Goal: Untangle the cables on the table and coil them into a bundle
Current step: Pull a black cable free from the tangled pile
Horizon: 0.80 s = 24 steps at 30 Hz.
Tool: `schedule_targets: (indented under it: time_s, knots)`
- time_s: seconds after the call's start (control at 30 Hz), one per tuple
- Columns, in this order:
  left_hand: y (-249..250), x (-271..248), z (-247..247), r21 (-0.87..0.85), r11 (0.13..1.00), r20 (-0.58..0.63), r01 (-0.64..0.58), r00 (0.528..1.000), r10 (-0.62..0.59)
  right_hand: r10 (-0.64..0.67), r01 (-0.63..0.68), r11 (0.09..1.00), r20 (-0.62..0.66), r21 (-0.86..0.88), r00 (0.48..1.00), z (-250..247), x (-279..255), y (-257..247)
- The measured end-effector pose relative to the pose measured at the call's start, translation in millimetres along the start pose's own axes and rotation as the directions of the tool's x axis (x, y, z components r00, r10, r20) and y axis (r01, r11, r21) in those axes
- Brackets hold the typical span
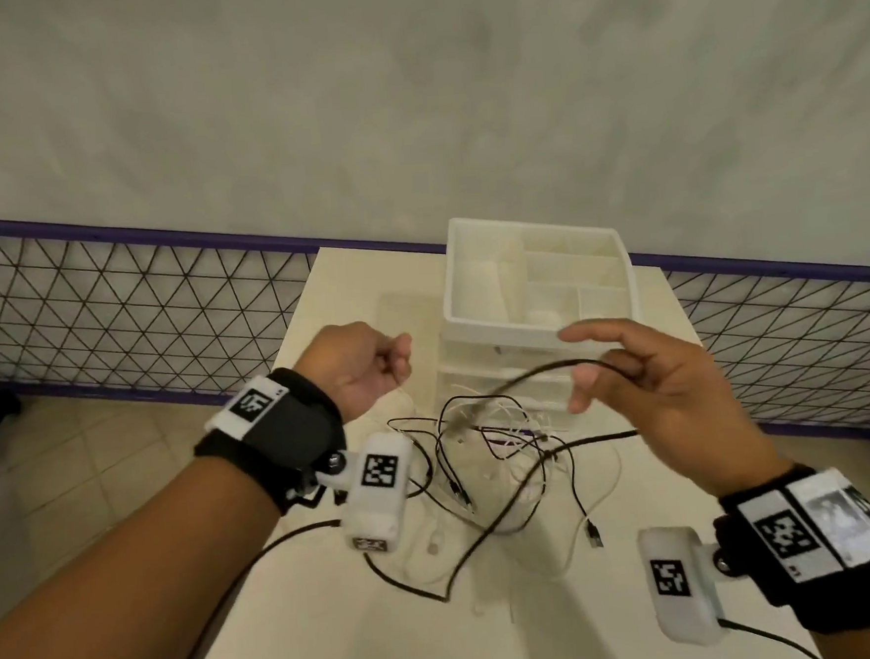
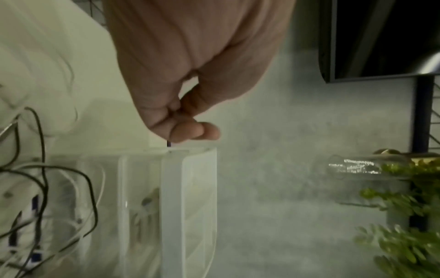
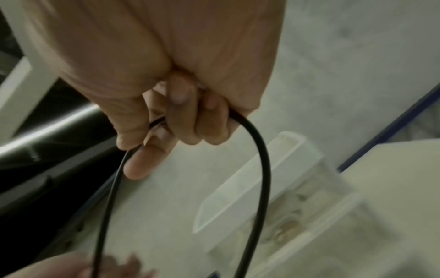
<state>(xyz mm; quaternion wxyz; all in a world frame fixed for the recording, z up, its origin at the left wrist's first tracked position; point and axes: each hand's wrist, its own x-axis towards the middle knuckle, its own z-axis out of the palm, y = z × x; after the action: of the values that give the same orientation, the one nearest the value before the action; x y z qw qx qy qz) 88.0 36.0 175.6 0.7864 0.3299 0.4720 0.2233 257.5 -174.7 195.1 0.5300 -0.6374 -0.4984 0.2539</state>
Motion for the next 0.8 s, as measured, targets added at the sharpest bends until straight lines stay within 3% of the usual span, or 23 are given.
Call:
schedule_targets:
  time_s: [0.07,0.13,0.2,0.23,0.3,0.37,0.4,0.47,0.53,0.6,0.67,0.73,0.8]
  knots:
    - [2.0,-3.3,-11.3,0.095,0.995,0.05,0.008,0.999,-0.012,0.033,-0.036,0.998,-0.076,-0.046,0.997,-12.9,-3.1,12.2]
    - [-1.9,-14.1,-12.5,0.295,0.956,0.139,0.003,0.989,-0.046,0.036,-0.045,0.995,-0.1,-0.088,0.994,-15.1,-3.9,16.7]
    - [-10.5,-28.5,-1.6,0.52,0.854,0.284,0.003,0.942,-0.177,-0.011,0.0,0.995,-0.112,-0.1,0.994,-3.7,-0.3,9.8]
    - [-17.0,-34.3,6.4,0.585,0.811,0.351,0.018,0.896,-0.273,-0.048,0.038,0.995,-0.099,-0.096,0.994,7.2,1.6,3.3]
    - [-29.5,-41.2,21.8,0.541,0.839,0.452,0.052,0.824,-0.342,-0.112,0.11,0.991,-0.018,-0.08,0.994,33.3,2.7,-10.3]
    - [-32.8,-42.3,31.6,0.285,0.957,0.479,0.055,0.856,-0.192,-0.125,0.14,0.983,0.123,-0.121,0.985,52.0,-0.9,-14.0]
    - [-30.1,-39.2,31.0,0.112,0.992,0.422,0.055,0.901,-0.098,-0.087,0.112,0.983,0.168,-0.144,0.982,55.2,-2.9,-10.0]
    - [-15.9,-32.0,19.2,-0.21,0.977,0.229,0.047,0.973,0.003,0.076,-0.05,0.986,0.158,-0.162,0.985,45.4,-8.0,12.6]
    - [-0.2,-24.8,-4.3,-0.328,0.944,0.089,-0.038,0.994,0.07,0.256,-0.238,0.953,0.08,-0.186,0.963,22.8,-14.6,45.6]
    - [11.4,-19.9,-29.1,-0.282,0.948,-0.027,-0.15,0.989,0.148,0.408,-0.405,0.897,-0.02,-0.179,0.913,-0.8,-23.2,74.9]
    - [18.7,-16.1,-49.7,-0.213,0.944,-0.126,-0.253,0.965,0.23,0.535,-0.541,0.839,-0.1,-0.05,0.839,-17.3,-33.2,95.5]
    - [21.9,-16.8,-59.5,-0.108,0.942,-0.161,-0.317,0.941,0.298,0.607,-0.599,0.795,-0.146,0.102,0.781,-25.5,-38.0,104.9]
    - [16.9,-17.5,-60.2,0.081,0.93,-0.141,-0.359,0.919,0.367,0.608,-0.576,0.79,-0.155,0.208,0.778,-25.6,-32.7,96.9]
